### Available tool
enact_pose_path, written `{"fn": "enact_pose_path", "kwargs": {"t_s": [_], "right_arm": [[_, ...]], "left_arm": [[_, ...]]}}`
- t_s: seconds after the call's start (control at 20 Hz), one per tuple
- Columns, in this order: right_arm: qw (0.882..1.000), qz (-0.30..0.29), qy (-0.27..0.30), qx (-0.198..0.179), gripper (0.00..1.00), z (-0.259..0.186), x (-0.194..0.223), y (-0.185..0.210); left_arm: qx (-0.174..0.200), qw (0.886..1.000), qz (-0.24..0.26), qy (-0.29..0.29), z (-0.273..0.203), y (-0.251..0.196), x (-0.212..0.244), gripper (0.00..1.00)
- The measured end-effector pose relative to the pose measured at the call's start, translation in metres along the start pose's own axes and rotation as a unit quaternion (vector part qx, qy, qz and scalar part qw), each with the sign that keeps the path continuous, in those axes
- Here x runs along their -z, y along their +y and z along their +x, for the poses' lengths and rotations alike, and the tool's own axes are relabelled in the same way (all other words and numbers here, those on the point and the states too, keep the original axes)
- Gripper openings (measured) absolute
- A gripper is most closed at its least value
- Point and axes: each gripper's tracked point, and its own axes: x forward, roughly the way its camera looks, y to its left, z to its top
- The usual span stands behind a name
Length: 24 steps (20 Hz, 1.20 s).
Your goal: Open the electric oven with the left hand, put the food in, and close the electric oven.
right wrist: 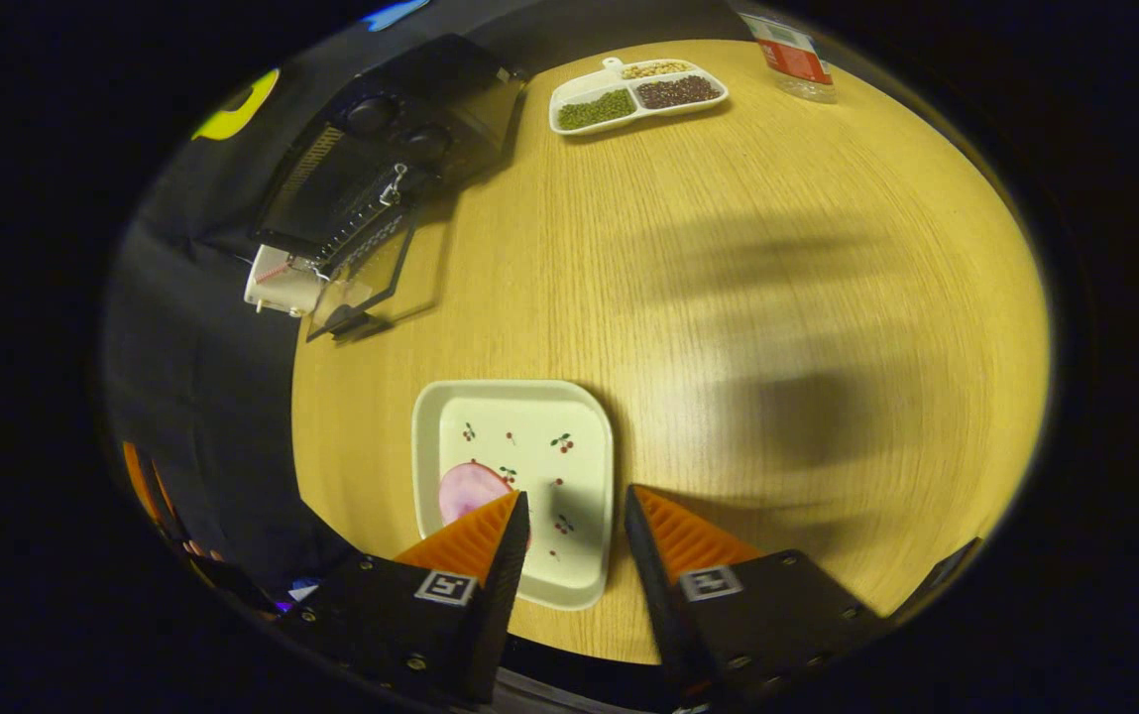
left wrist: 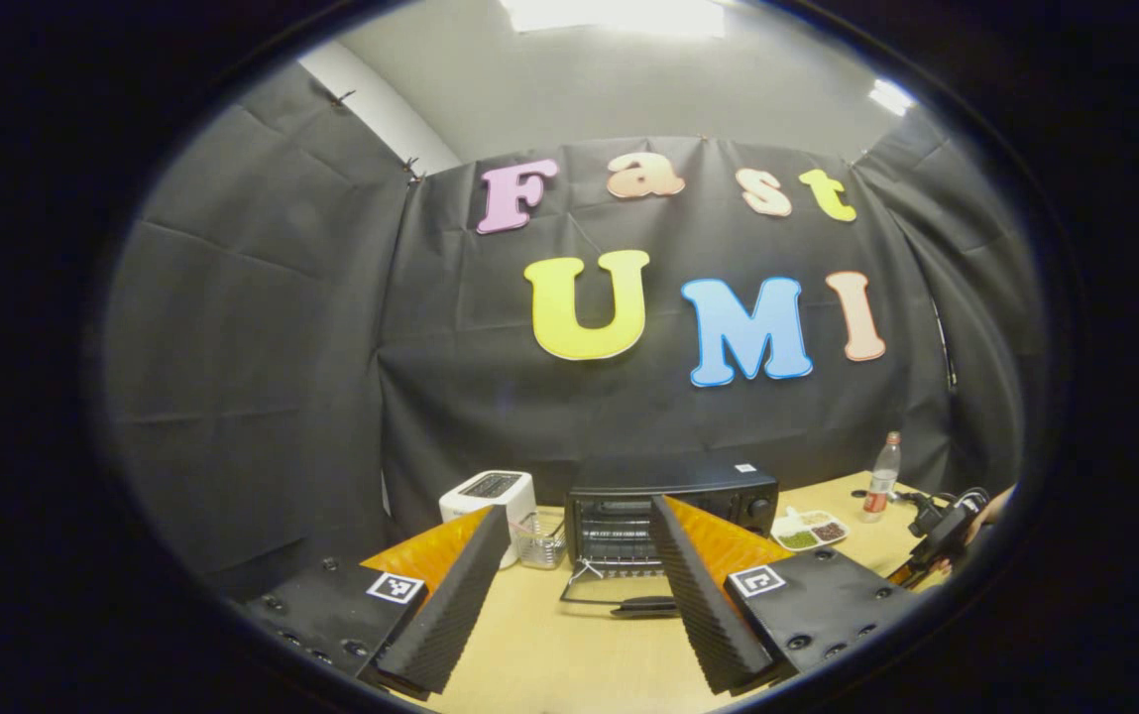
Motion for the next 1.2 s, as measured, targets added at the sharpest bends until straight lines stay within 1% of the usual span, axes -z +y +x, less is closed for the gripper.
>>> {"fn": "enact_pose_path", "kwargs": {"t_s": [0.05,0.1,0.15,0.2,0.25,0.3,0.35,0.5,0.55,0.65,0.7,0.75,0.85,0.9,1.0,1.05,1.1,1.2], "right_arm": [[1.000,0.002,-0.002,-0.003,0.36,-0.002,-0.006,0.000],[1.000,0.001,0.001,-0.003,0.18,-0.002,-0.002,0.001],[1.000,-0.002,0.002,-0.003,0.18,0.002,-0.002,0.000],[1.000,0.002,-0.004,0.006,0.18,-0.007,-0.002,-0.003],[1.000,-0.001,-0.007,-0.002,0.22,0.024,-0.004,-0.003],[1.000,0.003,-0.014,0.000,0.02,-0.004,-0.009,-0.003],[1.000,0.006,-0.015,-0.002,0.01,0.002,-0.006,-0.004],[1.000,0.018,-0.017,-0.016,0.01,0.000,-0.002,0.001],[0.999,0.025,-0.019,-0.025,0.01,-0.002,-0.002,0.003],[0.999,0.027,-0.022,-0.041,0.01,-0.007,-0.001,0.008],[0.998,0.024,-0.026,-0.049,0.01,-0.009,-0.001,0.012],[0.998,0.022,-0.029,-0.058,0.01,-0.013,0.001,0.017],[0.997,0.027,-0.034,-0.070,0.01,-0.018,0.005,0.024],[0.996,0.033,-0.036,-0.076,0.02,-0.018,0.005,0.029],[0.993,0.047,-0.041,-0.096,0.01,-0.021,0.004,0.043],[0.992,0.054,-0.045,-0.105,0.02,-0.023,0.003,0.051],[0.991,0.060,-0.047,-0.114,0.01,-0.026,0.003,0.059],[0.988,0.072,-0.055,-0.124,0.01,-0.029,-0.003,0.073]], "left_arm": [[-0.002,1.000,-0.002,0.001,0.001,0.002,0.000,0.96],[-0.005,1.000,-0.004,0.002,0.002,0.003,0.002,0.96],[-0.007,1.000,-0.006,0.002,0.002,0.004,0.001,0.96],[-0.009,1.000,-0.008,0.004,0.002,0.005,0.004,0.96],[-0.011,1.000,-0.008,0.005,0.002,0.006,0.005,0.96],[-0.013,1.000,-0.008,0.004,0.003,0.006,0.005,0.96],[-0.015,1.000,-0.008,0.003,0.002,0.006,0.005,0.96],[-0.025,1.000,-0.011,-0.002,-0.004,0.011,0.001,0.96],[-0.028,1.000,-0.012,-0.004,-0.007,0.011,-0.001,0.91],[-0.034,0.999,-0.015,-0.011,-0.009,0.011,-0.005,1.00],[-0.034,0.999,-0.017,-0.013,-0.008,0.010,-0.006,0.91],[-0.033,0.999,-0.020,-0.015,-0.007,0.007,-0.007,0.91],[-0.027,0.999,-0.022,-0.018,-0.005,0.004,-0.009,1.00],[-0.024,0.999,-0.019,-0.019,-0.003,0.002,-0.008,0.91],[-0.020,1.000,-0.015,-0.020,0.003,0.002,-0.009,0.91],[-0.018,1.000,-0.015,-0.020,0.006,0.003,-0.009,0.96],[-0.016,1.000,-0.017,-0.021,0.010,0.004,-0.009,0.91],[-0.016,0.999,-0.019,-0.022,0.017,0.008,-0.011,0.91]]}}
